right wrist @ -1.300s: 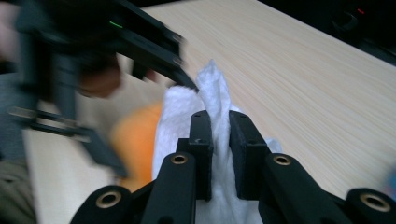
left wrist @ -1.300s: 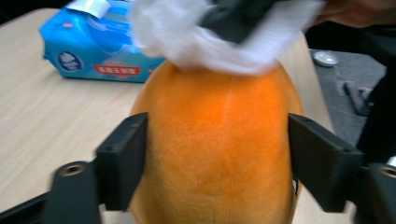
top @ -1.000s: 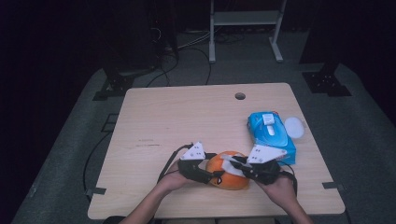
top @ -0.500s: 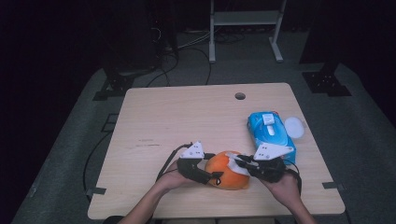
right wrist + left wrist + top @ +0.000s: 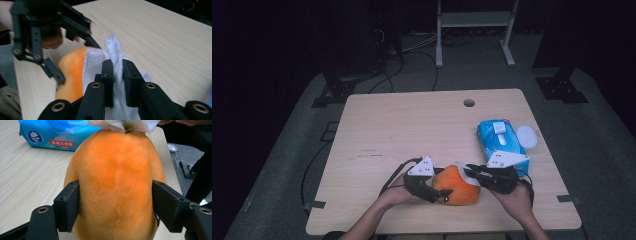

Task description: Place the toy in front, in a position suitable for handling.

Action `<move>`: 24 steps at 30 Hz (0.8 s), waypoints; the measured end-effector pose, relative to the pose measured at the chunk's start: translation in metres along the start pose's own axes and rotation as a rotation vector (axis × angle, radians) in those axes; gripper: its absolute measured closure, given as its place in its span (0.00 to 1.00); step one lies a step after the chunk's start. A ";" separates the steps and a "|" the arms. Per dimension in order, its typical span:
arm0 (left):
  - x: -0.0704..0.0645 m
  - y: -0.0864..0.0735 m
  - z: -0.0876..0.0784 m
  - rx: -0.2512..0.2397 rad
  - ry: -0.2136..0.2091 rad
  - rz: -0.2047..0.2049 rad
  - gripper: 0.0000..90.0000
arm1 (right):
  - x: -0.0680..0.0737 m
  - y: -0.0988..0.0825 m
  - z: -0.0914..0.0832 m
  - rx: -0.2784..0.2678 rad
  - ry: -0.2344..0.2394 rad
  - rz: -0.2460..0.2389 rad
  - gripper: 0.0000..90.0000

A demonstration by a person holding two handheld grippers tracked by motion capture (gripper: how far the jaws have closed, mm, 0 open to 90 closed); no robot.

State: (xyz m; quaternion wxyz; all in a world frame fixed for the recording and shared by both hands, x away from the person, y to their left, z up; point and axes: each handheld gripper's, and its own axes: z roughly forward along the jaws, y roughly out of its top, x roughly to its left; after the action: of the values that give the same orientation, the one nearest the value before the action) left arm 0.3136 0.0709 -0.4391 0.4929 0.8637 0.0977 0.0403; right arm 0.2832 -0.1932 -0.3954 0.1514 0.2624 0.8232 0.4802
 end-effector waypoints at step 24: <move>0.003 0.009 0.002 -0.100 0.092 0.027 0.18 | 0.000 -0.001 0.004 0.006 0.021 0.005 0.88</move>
State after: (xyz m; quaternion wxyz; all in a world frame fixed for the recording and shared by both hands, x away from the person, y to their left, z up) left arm 0.3179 0.0657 -0.4327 0.5300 0.8363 0.1067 0.0915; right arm 0.2850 -0.1906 -0.3986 0.1409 0.2601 0.8254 0.4810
